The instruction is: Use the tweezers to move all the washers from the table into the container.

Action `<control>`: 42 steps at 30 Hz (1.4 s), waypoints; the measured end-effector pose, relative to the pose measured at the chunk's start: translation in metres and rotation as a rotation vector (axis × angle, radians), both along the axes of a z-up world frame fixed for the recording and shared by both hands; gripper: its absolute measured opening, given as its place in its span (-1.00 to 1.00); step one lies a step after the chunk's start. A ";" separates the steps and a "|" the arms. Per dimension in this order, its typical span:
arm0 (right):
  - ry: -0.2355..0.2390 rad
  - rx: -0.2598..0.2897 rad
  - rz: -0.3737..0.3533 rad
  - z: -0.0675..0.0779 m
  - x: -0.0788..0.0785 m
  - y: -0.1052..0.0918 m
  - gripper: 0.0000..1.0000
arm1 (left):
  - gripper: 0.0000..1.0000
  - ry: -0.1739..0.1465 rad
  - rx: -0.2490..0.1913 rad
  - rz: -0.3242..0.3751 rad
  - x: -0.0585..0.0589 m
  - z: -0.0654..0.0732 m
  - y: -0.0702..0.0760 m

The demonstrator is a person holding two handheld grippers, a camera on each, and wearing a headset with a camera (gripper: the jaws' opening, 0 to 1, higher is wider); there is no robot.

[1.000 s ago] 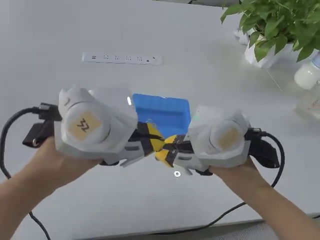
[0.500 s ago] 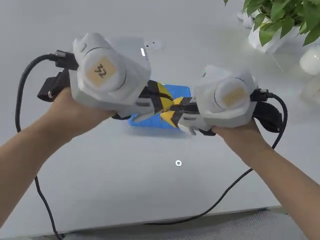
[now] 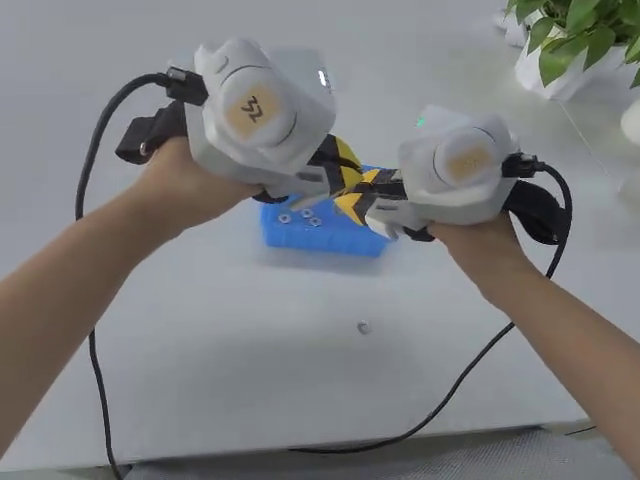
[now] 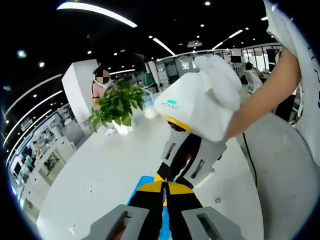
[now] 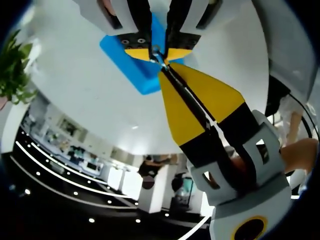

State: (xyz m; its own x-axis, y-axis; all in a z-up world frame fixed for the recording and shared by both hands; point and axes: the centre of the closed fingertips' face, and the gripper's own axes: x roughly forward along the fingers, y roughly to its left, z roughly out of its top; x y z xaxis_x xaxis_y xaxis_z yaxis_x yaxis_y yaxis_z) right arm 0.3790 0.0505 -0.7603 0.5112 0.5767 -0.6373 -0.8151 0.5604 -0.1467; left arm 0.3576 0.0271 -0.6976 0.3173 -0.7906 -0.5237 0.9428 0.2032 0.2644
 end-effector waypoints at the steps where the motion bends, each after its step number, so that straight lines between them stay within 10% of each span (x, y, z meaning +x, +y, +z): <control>1: 0.007 -0.001 -0.002 -0.004 0.001 0.000 -0.90 | -1.00 0.001 0.005 0.000 0.002 -0.003 0.000; 24: 0.155 -0.059 -0.039 -0.058 0.015 0.001 -0.91 | -1.00 0.097 0.025 0.040 0.022 -0.051 -0.001; 33: 0.130 -0.030 -0.064 -0.044 0.011 0.000 -0.91 | -1.00 0.070 0.018 0.047 0.017 -0.039 -0.001; 42: 0.023 0.063 -0.140 0.002 -0.008 -0.007 -0.90 | -1.00 -0.038 -0.018 0.058 -0.009 0.004 -0.002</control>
